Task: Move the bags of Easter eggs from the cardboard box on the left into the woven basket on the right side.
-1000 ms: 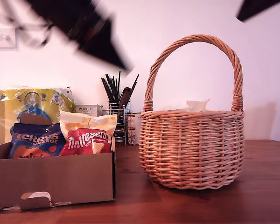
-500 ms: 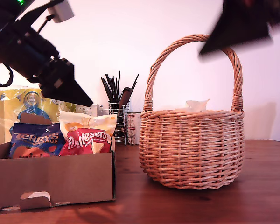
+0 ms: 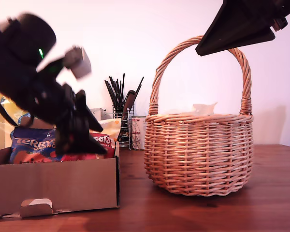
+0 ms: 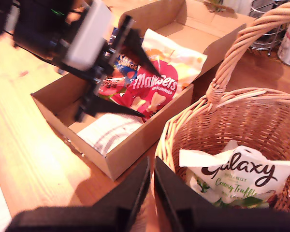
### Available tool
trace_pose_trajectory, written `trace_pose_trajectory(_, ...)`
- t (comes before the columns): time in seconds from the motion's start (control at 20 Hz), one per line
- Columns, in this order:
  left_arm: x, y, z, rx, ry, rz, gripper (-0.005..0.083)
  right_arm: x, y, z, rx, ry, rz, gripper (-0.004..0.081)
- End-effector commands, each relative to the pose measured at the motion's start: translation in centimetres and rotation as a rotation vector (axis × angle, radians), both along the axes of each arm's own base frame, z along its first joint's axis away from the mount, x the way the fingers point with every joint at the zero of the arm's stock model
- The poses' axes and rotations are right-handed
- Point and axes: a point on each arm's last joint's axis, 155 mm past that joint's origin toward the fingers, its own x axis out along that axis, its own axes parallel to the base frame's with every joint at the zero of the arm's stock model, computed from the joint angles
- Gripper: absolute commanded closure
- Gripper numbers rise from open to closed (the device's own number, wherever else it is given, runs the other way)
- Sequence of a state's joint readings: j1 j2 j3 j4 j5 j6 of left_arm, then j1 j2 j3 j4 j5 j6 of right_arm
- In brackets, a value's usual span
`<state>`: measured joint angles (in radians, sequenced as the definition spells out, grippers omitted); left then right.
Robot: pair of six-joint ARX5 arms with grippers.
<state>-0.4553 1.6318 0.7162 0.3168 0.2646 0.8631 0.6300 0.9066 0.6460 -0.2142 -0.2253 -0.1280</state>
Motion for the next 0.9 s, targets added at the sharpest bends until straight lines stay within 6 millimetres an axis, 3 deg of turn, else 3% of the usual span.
trace_pose_trajectory(0.0, 0.2, 0.4, -0.8, 0.018, -0.002, 0.008, -0.0014, 0.0, 0.1, 0.4, 0.008, -0.003, 0.001, 0.0783)
trace_pose_trajectory(0.35, 1.7, 1.1, -0.4, -0.011, -0.053, -0.006, -0.0014, -0.1, 0.1, 0.2, 0.005, 0.003, 0.003, 0.0783)
trace_pose_trajectory(0.7, 2.8, 1.6, -2.0, -0.021, -0.017, -0.043, -0.0014, -0.1, 0.1, 0.3, 0.008, 0.006, 0.003, 0.0783)
trace_pose_trajectory(0.85, 2.9, 1.5, -3.8, -0.015, 0.048, -0.053, -0.0013, -0.2, 0.1, 0.2, 0.008, 0.006, 0.003, 0.0783)
